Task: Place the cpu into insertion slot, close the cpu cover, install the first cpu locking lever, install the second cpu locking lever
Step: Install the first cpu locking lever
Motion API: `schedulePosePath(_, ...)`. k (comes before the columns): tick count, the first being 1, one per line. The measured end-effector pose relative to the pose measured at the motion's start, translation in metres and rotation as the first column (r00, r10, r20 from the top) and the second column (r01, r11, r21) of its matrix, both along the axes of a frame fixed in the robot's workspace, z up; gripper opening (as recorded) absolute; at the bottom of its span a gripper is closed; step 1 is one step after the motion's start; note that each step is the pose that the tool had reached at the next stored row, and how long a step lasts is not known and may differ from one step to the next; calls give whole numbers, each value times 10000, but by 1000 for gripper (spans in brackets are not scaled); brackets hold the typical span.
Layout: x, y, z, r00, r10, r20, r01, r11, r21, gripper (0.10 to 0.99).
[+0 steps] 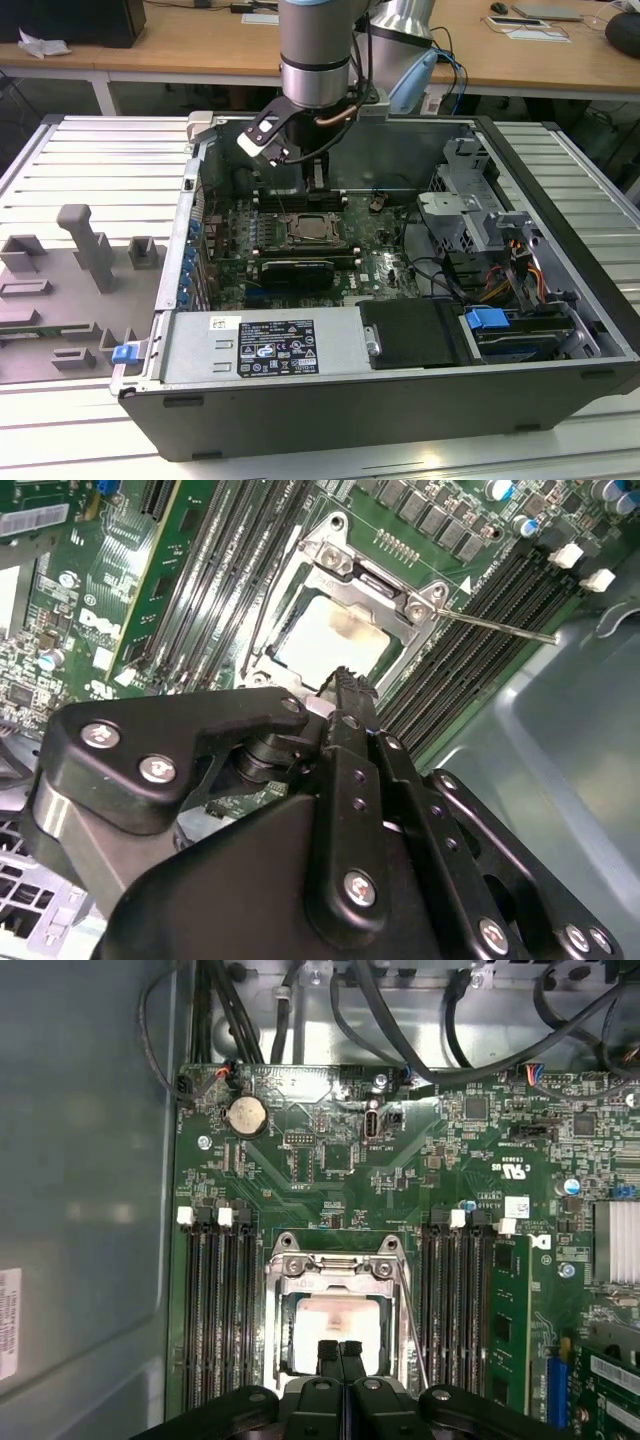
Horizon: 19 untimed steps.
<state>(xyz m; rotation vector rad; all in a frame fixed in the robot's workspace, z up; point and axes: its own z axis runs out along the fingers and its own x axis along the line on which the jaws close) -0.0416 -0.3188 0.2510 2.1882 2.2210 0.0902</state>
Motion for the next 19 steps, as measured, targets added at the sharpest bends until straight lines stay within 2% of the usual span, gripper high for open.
schedulePosePath(5, 0, 0, 185, 10000, 0, -5, 0, 10000, -2, 106)
schedulePosePath(6, 0, 0, 313, 10000, 0, -5, 0, 10000, -3, 106)
schedulePosePath(9, 0, 0, 317, 9999, 105, -5, -105, 9999, -1, 106)
schedulePosePath(13, 0, 0, 317, 9979, 653, -6, -653, 9979, -3, 106)
schedulePosePath(16, 0, 0, 317, 9944, 1056, -6, -1056, 9944, -3, 106)
schedulePosePath(17, 0, 0, 317, 9905, 1374, -5, -1374, 9905, -3, 106)
schedulePosePath(19, 0, 0, 317, 9863, 1652, -5, -1652, 9863, -3, 106)
